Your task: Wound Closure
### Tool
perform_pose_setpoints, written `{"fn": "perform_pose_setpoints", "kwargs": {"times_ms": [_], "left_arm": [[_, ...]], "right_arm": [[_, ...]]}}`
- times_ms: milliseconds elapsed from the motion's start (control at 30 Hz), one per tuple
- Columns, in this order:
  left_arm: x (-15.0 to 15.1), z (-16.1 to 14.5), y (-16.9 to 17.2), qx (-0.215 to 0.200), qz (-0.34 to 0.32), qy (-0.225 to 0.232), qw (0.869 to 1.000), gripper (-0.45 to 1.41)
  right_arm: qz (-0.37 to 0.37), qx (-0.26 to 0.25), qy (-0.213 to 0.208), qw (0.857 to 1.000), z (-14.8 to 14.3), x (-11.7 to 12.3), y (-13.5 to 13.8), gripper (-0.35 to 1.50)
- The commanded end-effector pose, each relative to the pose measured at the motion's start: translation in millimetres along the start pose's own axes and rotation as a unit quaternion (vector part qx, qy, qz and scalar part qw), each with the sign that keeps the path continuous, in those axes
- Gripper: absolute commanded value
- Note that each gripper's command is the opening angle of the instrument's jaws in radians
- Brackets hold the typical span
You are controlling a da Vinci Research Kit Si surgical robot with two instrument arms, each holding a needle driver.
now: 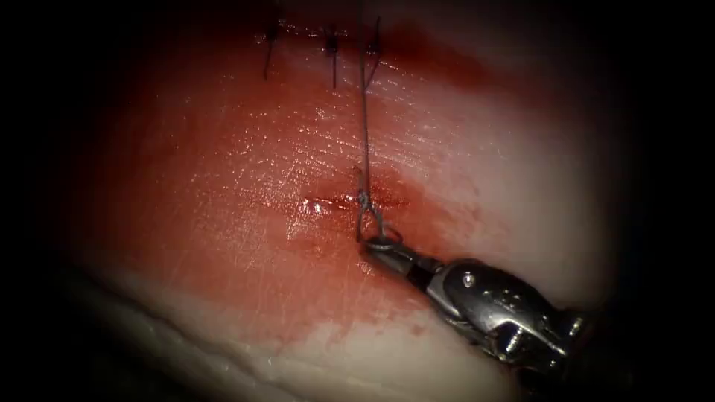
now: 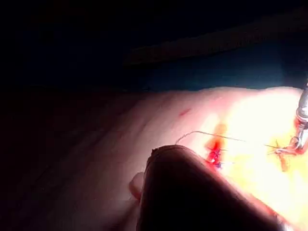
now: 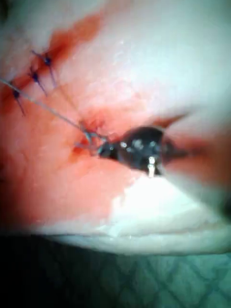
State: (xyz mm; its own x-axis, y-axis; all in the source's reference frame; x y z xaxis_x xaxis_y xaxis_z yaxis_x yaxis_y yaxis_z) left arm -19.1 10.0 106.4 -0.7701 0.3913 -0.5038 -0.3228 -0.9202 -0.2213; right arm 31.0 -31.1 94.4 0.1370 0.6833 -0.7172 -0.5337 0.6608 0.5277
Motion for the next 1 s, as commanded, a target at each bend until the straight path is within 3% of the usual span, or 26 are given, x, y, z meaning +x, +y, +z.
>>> {"fn": "perform_pose_setpoints", "kwargs": {"times_ms": [33,1000], "left_arm": [[0.5,0.6,-0.3,0.0,0.001,0.001,1.0,-0.45],[4.1,-2.5,-9.2,0.064,0.006,0.035,0.997,-0.45]], "right_arm": [[0.0,0.004,-0.002,1.0,0.7,-0.7,-0.5,-0.35],[-0.031,0.045,-0.029,0.998,1.0,-2.4,-1.5,-0.35]]}}
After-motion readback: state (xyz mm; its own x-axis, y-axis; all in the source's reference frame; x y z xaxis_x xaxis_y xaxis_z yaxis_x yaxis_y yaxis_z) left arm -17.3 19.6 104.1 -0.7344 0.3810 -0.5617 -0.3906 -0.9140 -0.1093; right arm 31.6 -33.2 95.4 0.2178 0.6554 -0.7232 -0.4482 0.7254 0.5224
